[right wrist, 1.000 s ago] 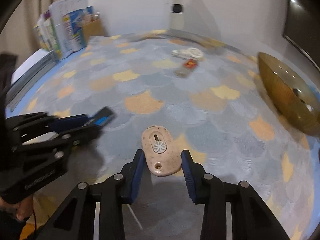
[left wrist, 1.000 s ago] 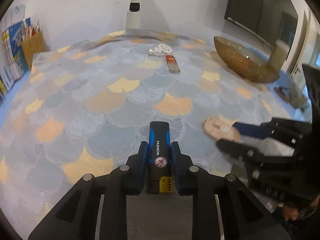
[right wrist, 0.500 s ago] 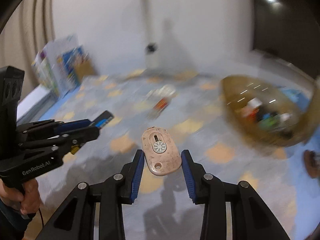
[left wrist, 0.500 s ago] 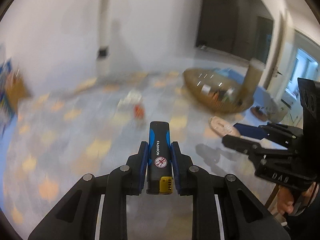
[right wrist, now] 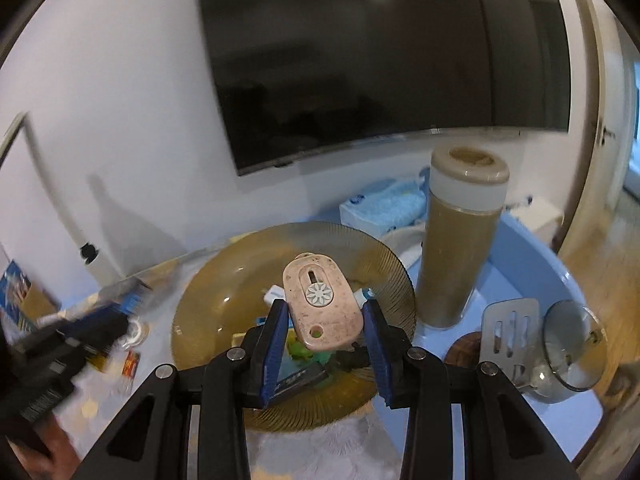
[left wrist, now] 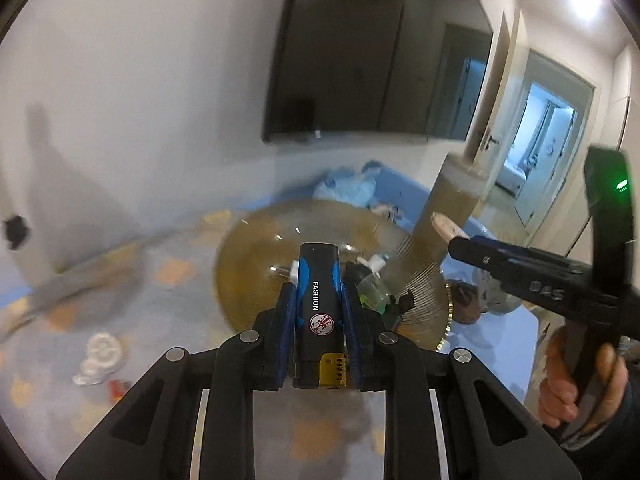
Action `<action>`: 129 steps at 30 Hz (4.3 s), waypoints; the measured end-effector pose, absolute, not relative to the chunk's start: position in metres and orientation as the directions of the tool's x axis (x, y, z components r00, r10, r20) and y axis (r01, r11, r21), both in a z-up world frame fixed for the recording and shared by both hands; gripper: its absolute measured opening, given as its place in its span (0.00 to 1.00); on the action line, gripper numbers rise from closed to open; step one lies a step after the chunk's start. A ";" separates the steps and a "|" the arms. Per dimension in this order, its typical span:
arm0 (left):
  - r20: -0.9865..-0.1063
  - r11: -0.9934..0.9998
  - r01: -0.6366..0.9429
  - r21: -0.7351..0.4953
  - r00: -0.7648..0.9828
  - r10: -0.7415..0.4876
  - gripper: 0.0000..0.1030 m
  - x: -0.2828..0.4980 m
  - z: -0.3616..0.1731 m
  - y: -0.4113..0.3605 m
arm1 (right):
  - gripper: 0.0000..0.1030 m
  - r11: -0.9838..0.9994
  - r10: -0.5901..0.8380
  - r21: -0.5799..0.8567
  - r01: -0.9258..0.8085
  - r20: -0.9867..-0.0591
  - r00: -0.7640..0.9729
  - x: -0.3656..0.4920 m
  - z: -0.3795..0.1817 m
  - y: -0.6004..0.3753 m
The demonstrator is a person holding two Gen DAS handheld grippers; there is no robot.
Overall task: Organize rigid objects
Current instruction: 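Carry the pink toy and black stick into the amber bowl and open both tools, then move both open tools back over the white gears and red lighter, then grasp the red lighter with the right tool while the left tool grasps the white gears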
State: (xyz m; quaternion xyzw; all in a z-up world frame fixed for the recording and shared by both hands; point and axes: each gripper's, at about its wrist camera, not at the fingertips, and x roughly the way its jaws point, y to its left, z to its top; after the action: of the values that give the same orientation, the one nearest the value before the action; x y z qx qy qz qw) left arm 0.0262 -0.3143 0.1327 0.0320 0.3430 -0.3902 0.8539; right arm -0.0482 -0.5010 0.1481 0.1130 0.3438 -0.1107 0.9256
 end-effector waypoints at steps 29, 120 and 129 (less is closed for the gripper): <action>-0.631 0.950 0.271 -0.157 0.712 -0.308 0.81 -0.076 0.119 -0.046 | 0.59 0.961 0.263 0.248 -0.120 -0.697 0.667 -0.068 0.088 -0.323; -0.834 0.786 0.614 0.073 0.469 -0.290 0.34 -0.043 0.026 -0.119 | 0.21 0.927 0.302 0.129 -0.351 -0.812 0.499 -0.037 0.008 -0.258; -0.824 0.857 0.516 -0.005 0.483 -0.296 0.46 -0.107 0.024 -0.094 | 0.22 0.900 0.304 0.078 -0.430 -0.818 0.488 -0.114 0.005 -0.260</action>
State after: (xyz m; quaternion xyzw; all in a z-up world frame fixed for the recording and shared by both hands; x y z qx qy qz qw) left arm -0.1071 -0.0940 0.0239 0.1224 0.4494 -0.2380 0.8523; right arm -0.1138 -0.2597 0.0051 -0.0684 0.4589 0.2133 0.8598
